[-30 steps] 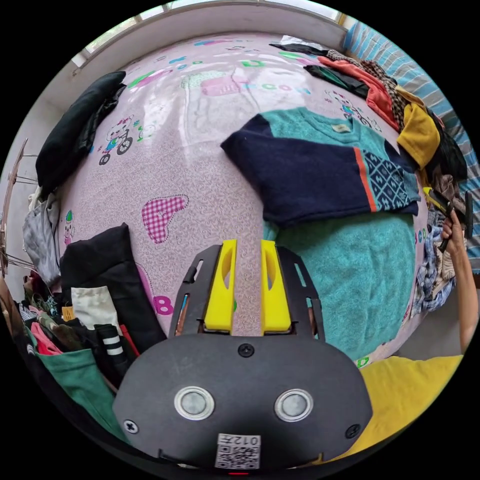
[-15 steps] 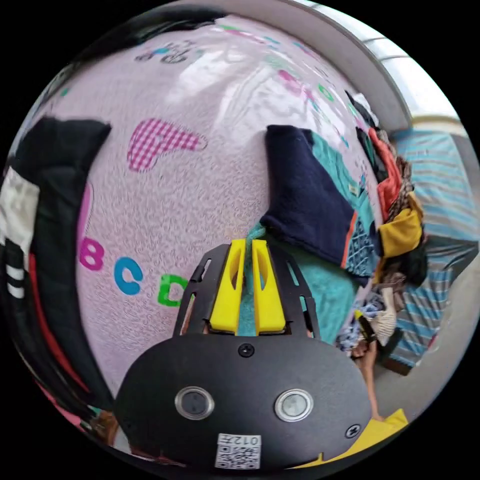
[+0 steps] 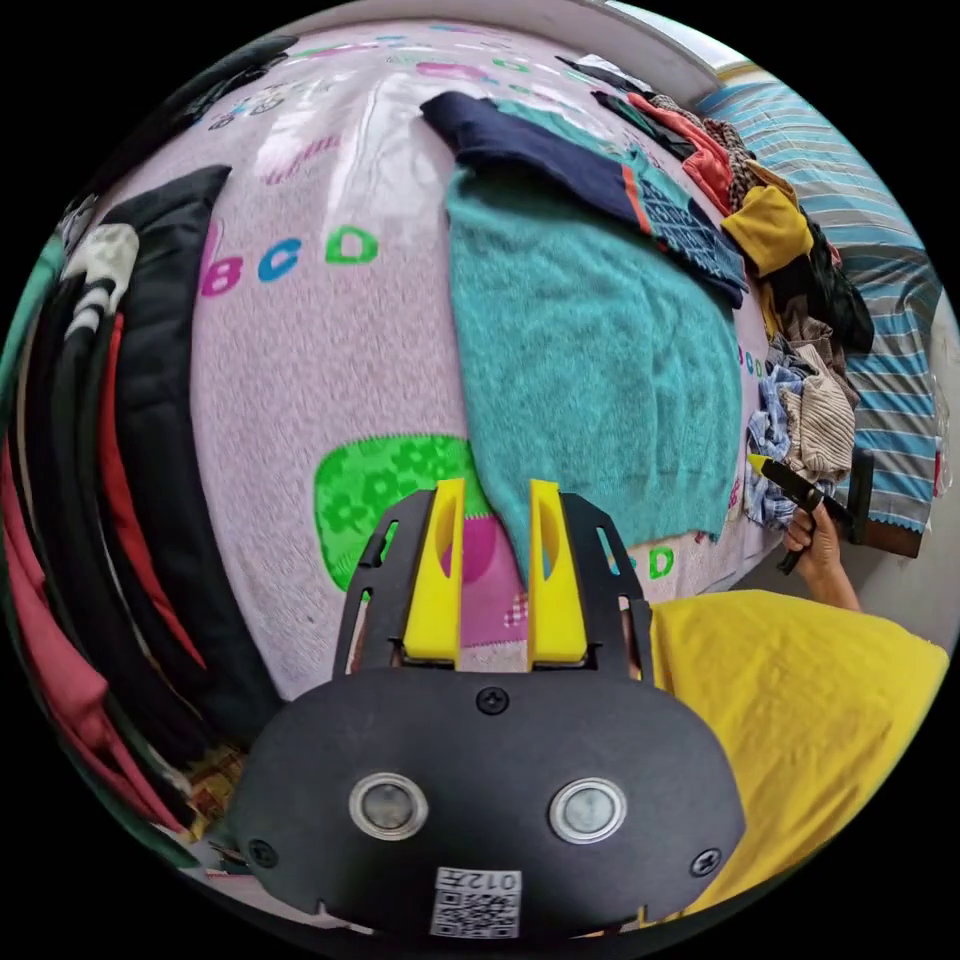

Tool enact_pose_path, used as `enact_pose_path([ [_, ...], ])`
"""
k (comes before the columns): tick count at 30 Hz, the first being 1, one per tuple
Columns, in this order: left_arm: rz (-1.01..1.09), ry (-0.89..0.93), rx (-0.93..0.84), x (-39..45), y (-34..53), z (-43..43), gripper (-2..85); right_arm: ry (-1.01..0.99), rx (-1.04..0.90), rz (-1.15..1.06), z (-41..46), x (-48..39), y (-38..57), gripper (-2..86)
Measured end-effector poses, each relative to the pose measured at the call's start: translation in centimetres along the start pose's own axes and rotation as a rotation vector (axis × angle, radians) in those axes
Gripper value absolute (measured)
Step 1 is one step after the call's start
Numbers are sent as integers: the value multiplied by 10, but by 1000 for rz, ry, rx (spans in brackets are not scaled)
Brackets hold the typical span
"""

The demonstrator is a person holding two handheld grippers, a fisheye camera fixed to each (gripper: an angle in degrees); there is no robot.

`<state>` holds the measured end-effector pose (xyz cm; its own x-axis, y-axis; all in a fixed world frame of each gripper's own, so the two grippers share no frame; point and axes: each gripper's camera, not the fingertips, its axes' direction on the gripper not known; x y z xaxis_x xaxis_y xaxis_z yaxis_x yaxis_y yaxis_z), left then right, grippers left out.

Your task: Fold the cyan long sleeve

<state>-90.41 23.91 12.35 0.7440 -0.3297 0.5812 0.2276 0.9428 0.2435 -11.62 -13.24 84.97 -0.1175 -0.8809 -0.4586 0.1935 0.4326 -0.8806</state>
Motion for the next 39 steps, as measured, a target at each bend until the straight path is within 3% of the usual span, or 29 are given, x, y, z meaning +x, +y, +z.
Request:
enact_pose_path([
  [11,-103,28,25,7,37,32,98,22,-83,-19,32,-15,38,62],
  [19,-121,-53,15,1,48,45,40,4,-75,-21,23,1,38,30],
  [30,-159,154,36,-45,69,59,3,-42,-53,-10,1,25,45,16],
  [35,-184,261,19,-76,77,57,1,-273,-64,104,-14,65,45,11],
  [39,-201,495,78,-110,99,41,1,-601,49,229,-47,115,58,9],
])
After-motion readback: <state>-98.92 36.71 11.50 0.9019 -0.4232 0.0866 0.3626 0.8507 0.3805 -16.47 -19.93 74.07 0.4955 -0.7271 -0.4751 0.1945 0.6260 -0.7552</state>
